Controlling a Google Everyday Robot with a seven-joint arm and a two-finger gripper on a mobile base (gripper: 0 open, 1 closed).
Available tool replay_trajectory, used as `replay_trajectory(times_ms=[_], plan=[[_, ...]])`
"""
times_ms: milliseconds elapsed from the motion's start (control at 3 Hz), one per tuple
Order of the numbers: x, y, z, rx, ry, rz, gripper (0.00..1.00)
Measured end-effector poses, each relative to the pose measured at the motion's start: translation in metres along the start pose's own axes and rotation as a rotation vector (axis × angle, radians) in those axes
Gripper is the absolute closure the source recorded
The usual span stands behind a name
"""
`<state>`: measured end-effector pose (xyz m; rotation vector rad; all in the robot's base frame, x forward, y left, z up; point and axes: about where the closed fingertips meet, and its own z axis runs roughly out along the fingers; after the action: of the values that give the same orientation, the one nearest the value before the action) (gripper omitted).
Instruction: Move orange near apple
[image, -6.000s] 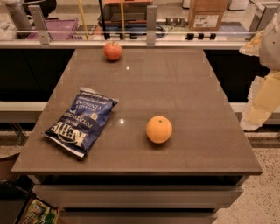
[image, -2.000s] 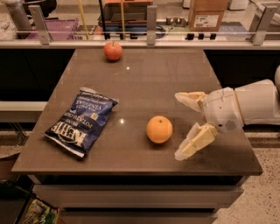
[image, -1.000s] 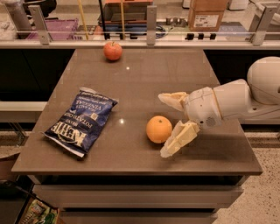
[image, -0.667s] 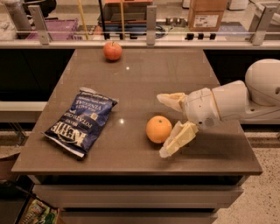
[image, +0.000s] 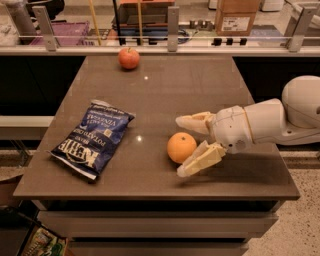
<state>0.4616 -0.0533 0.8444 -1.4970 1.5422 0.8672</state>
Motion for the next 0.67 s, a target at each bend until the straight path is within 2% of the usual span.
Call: replay_trajectory(times_ms=[667], plan=[[0.0002, 0.0041, 0.0013, -0.009, 0.005, -0.021, 0.64]])
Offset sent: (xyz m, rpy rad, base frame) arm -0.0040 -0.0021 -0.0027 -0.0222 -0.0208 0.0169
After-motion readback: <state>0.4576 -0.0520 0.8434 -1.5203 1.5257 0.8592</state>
